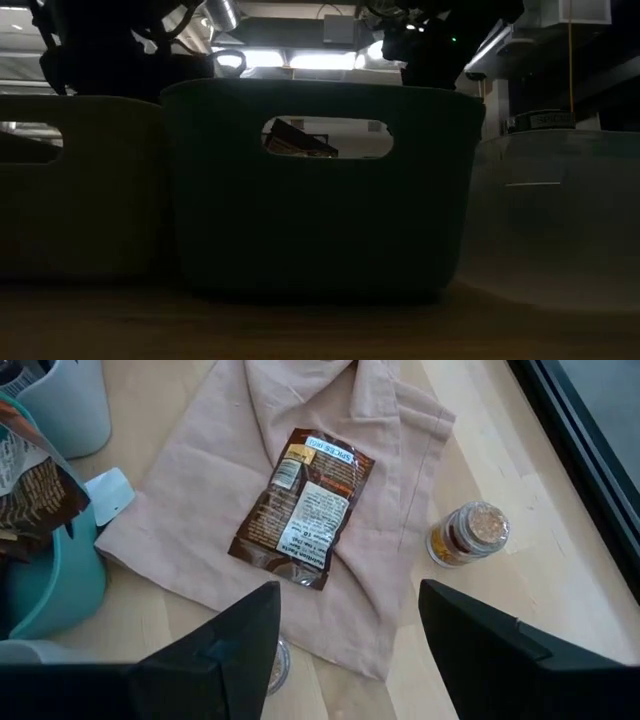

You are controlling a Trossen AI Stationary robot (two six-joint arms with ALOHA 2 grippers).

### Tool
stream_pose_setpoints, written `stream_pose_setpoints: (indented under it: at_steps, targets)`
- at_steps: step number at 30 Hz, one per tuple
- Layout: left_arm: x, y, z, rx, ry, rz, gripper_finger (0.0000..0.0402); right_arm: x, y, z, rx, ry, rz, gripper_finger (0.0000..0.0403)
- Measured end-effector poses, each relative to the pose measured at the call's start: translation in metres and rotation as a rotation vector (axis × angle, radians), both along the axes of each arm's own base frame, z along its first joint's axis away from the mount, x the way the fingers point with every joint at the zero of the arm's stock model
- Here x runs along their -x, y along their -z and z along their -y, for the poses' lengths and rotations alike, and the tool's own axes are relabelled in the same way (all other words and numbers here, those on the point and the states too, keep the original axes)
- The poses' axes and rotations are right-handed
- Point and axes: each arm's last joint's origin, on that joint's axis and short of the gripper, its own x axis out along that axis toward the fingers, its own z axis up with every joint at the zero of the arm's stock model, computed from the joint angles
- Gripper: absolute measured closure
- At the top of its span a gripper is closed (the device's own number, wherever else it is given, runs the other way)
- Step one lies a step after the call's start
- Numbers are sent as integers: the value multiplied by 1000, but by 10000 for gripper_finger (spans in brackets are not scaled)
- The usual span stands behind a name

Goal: Sort spices by type
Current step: Put the brown seasoning bottle into the gray bin

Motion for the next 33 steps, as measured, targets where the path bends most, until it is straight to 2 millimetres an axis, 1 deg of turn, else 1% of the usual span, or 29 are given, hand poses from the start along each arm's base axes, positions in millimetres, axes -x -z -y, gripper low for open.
stream_pose_setpoints:
  at_steps: [4, 6, 11, 14, 18, 21, 25, 27, 33]
  targets:
    - [0, -6, 0, 46, 19, -6, 138, 0, 0, 0, -13, 16, 5, 166]
    - [1, -13, 1, 66, 48, 0, 137, 0, 0, 0, -26, 34, 10, 166]
    - [5, -35, 0, 91, 70, 92, 137, 0, 0, 0, -53, 59, 14, 166]
    - [11, -50, -3, 94, 61, 158, 137, 0, 2, 4, -120, 70, 20, 166]
    - [19, -69, -7, 81, 36, 249, 137, -2, 11, 16, -232, 135, 0, 166]
    - [24, -78, -10, 66, 31, 295, 137, -3, 25, 22, -283, 177, -68, 166]
    - [27, -83, -11, 54, 48, 319, 137, -9, 39, 20, -338, 161, -122, 166]
    - [27, -83, -11, 47, 56, 321, 137, -12, 45, 16, -365, 156, -138, 166]
    - [27, -83, -11, 44, 59, 318, 137, -14, 50, 11, -379, 172, -159, 166]
